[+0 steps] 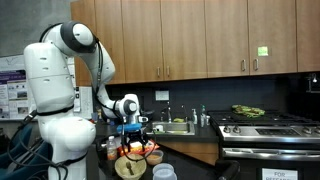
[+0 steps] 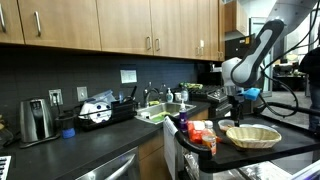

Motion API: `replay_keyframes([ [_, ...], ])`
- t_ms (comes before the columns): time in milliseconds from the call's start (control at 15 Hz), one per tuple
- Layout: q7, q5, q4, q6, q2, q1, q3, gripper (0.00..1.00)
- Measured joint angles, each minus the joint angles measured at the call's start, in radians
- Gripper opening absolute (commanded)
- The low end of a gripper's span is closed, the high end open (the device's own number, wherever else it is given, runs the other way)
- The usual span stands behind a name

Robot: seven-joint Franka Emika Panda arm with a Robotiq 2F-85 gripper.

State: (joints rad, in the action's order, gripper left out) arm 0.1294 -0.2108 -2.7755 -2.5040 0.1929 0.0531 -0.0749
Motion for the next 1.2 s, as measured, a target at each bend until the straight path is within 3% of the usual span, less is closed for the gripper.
replay_keyframes([
  [733, 0.152, 0.014, 0.000, 0.008, -0.062, -0.021, 0.090, 1.00],
  [1200, 0.213, 0.086, 0.001, 0.003, -0.090, -0.021, 0.104, 1.00],
])
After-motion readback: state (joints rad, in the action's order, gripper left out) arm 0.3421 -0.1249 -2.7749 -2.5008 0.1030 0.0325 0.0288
